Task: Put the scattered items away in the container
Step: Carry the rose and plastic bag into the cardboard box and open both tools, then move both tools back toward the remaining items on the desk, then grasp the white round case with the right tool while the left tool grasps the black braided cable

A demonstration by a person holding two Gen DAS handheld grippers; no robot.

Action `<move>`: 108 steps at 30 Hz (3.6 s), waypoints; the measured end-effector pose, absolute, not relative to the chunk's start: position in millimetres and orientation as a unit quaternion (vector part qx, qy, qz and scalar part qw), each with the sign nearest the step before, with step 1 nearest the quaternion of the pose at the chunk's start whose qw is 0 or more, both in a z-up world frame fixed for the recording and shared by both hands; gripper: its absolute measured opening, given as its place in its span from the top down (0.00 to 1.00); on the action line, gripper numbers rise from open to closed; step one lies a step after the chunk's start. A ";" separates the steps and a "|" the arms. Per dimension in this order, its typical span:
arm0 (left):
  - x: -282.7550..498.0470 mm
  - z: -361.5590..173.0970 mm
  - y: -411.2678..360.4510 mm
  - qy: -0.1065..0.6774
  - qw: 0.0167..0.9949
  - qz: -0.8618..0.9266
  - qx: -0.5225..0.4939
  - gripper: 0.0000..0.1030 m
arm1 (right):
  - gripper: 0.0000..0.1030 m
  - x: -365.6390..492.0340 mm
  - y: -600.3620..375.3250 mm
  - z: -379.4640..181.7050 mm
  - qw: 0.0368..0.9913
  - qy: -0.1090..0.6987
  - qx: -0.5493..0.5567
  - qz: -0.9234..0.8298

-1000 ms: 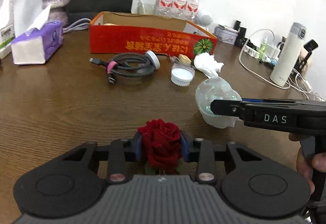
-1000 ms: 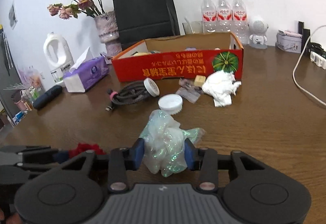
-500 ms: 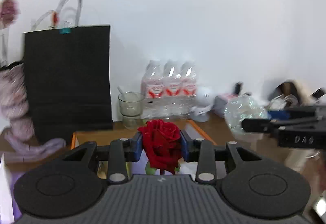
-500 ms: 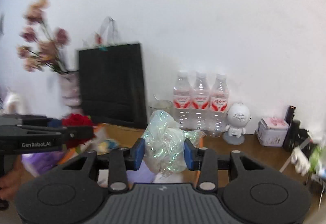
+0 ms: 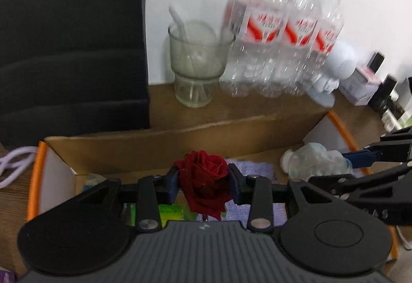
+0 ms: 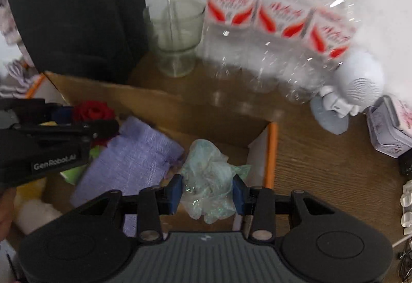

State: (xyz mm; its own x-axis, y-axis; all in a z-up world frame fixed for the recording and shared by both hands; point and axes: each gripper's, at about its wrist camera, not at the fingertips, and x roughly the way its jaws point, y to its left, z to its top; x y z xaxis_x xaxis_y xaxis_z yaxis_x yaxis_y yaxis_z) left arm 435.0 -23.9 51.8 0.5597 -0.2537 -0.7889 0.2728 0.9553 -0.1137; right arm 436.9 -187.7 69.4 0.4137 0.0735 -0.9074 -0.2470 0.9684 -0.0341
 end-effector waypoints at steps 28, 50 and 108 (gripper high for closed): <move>220.7 148.4 19.9 0.178 0.984 0.019 0.024 0.00 | 0.14 225.6 -187.9 145.9 0.977 0.194 -0.005 0.092; -89.1 47.0 23.9 0.150 0.988 -0.032 0.011 0.00 | 0.07 -72.1 -212.5 27.8 0.979 0.196 0.005 0.047; 105.1 43.5 55.5 0.232 0.971 -0.054 0.036 0.07 | 0.29 110.1 -158.5 24.9 0.933 0.303 0.038 0.192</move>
